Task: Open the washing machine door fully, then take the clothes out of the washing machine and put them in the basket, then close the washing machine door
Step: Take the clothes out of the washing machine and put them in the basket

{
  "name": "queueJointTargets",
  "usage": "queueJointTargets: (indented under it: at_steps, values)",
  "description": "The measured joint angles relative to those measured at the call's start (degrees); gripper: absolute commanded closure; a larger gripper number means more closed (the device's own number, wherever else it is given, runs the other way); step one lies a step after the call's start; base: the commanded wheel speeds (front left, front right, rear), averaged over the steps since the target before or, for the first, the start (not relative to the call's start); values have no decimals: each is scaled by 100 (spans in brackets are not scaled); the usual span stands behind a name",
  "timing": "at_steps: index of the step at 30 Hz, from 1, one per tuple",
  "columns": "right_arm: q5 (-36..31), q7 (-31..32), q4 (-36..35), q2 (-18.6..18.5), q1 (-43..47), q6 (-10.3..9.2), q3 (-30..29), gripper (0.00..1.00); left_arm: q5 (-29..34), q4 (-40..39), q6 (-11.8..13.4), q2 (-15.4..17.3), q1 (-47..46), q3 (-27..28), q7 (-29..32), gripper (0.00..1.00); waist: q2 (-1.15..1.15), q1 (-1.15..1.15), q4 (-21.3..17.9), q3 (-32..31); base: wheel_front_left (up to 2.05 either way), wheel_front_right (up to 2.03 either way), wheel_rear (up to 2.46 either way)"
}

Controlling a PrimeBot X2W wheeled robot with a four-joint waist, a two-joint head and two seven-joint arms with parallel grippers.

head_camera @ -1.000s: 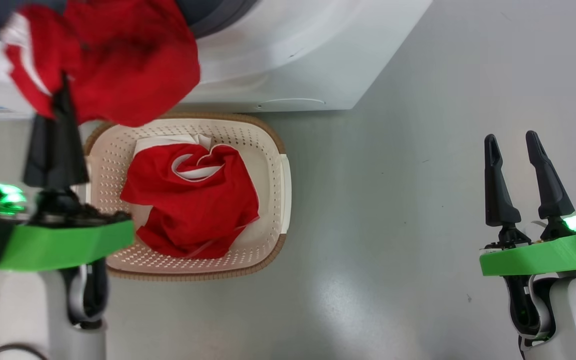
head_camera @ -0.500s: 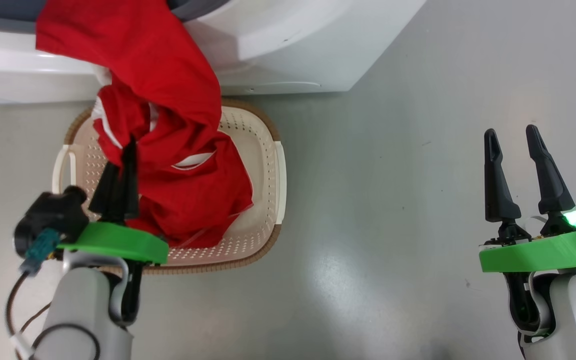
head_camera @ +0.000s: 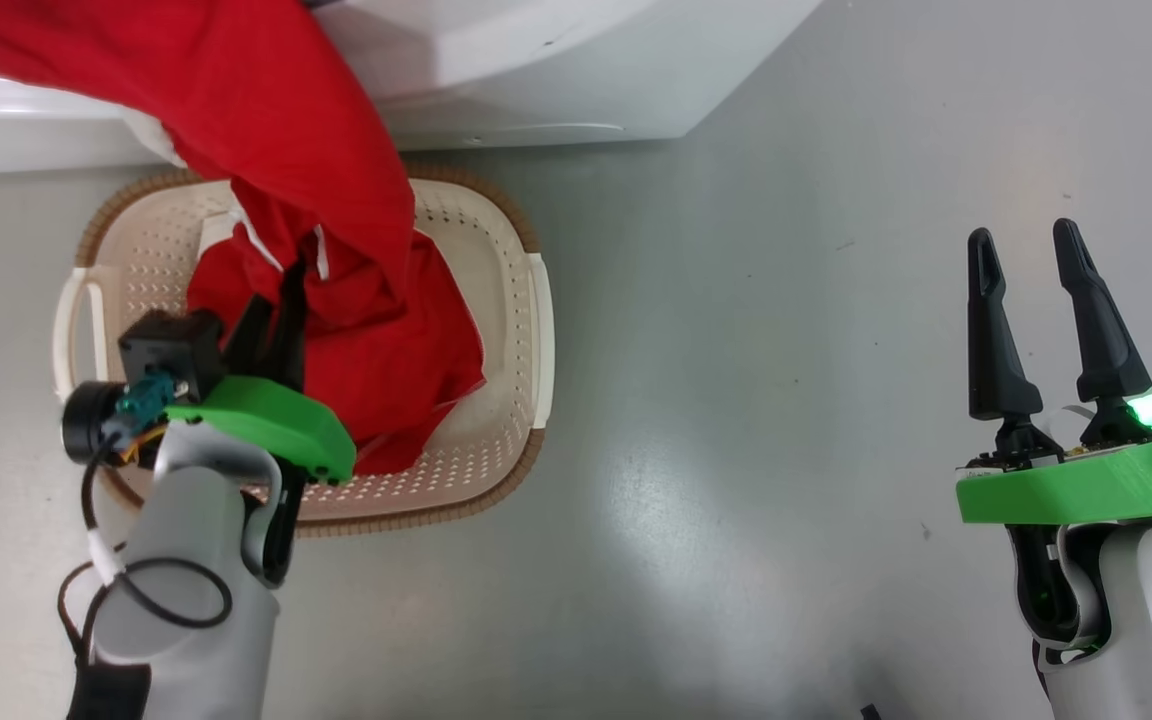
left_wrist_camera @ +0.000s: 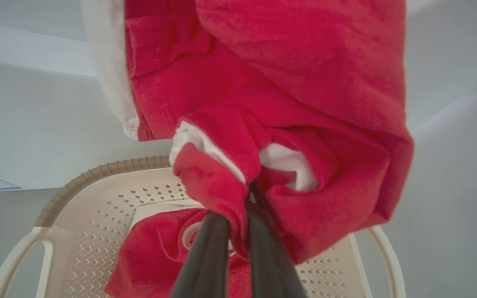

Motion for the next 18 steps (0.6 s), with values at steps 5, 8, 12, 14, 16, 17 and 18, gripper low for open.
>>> queueJointTargets:
  at_steps: [5, 8, 12, 14, 16, 17, 18]
  values:
    - [0, 0, -15, 0, -1, 0, -1, 0, 30, 495, 0, 15, -240, 0, 0, 77, 0, 0, -65, 88, 0, 0, 0]
    - [0, 0, -32, 0, -1, 0, 0, 0, 29, 668, 0, 22, -323, 33, 0, 62, 0, 0, -83, 119, 0, 0, 0]
    - [0, 0, -33, 0, -2, 0, -2, 0, 26, 699, 0, 24, -378, 32, 0, 14, 0, 0, -73, 129, 0, 0, 0]
    - [0, 0, -32, 0, -2, 0, -5, 0, 24, 702, 0, 24, -405, 29, 0, 0, 0, 0, -57, 121, 0, 0, 0]
    - [0, 0, -32, 0, -2, 0, -4, 0, 13, 700, 0, 24, -409, 26, 0, 0, 0, 0, -40, 107, 0, 0, 0]
    - [0, 0, -32, 0, -2, 0, -4, 0, 12, 700, 0, 24, -408, 26, 0, 0, 0, 0, -31, 101, 0, 0, 0]
    - [0, 0, -32, 0, -2, 0, -3, 0, 11, 691, 0, 24, -408, 27, 0, 0, 0, 0, -24, 95, 0, 0, 0]
